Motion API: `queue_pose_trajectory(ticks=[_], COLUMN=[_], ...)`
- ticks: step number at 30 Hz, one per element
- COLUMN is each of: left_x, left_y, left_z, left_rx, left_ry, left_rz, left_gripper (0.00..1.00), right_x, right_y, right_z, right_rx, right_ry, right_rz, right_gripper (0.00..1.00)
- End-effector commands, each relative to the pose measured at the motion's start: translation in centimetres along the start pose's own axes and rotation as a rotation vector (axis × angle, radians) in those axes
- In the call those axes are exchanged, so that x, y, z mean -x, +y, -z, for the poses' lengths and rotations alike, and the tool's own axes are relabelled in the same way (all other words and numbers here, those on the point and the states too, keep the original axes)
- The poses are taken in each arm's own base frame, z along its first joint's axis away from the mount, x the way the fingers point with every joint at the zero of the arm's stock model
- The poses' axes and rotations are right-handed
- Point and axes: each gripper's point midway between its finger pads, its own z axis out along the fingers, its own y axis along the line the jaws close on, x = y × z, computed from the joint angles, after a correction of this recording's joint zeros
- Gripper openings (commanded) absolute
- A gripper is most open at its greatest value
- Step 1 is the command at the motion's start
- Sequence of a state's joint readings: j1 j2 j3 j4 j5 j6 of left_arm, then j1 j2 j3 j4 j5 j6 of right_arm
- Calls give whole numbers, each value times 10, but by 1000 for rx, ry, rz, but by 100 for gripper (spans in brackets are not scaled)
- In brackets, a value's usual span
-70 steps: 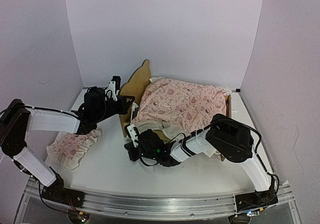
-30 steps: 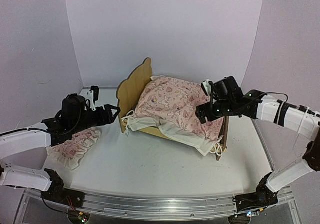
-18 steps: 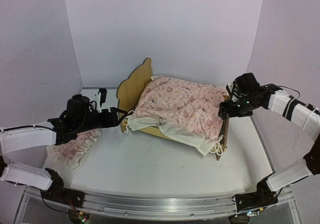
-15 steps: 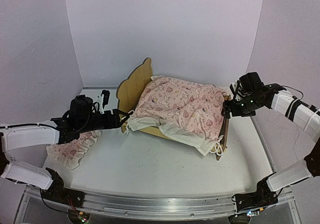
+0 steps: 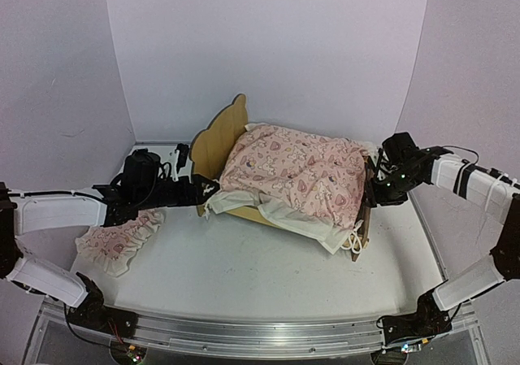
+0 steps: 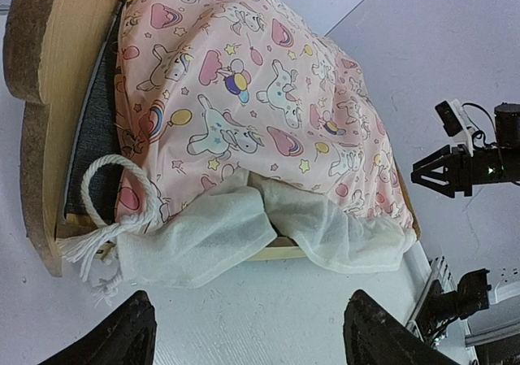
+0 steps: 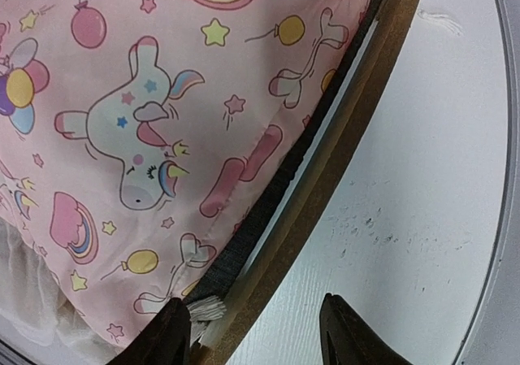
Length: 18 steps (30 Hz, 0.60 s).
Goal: Set up the pet bed
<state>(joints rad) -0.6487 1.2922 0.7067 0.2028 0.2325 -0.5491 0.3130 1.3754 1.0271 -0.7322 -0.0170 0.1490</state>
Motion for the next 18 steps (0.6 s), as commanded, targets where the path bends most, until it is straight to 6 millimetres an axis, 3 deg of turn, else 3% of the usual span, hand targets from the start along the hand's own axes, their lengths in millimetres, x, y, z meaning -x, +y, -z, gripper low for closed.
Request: queue_pose_trajectory(ticks=[1, 7, 14, 18], left_x=[32, 23, 19, 24], left_y=[-4, 30, 62, 71], left_z=[9, -7, -28, -37], left_rx=[29, 187, 324, 363], left_ry=[-124, -73, -32, -35], left_rz=[-38, -96, -101, -100], left_gripper=[79, 65, 70, 57], right_x=[5, 14, 15, 14], right_y=[3, 9, 12, 13], right_z=[2, 15, 20, 24], right_rx=[18, 49, 70, 78], right_ry=[-38, -85, -102, -112], right_rz=[8, 35, 54, 59], right_gripper=[56, 57, 57, 57])
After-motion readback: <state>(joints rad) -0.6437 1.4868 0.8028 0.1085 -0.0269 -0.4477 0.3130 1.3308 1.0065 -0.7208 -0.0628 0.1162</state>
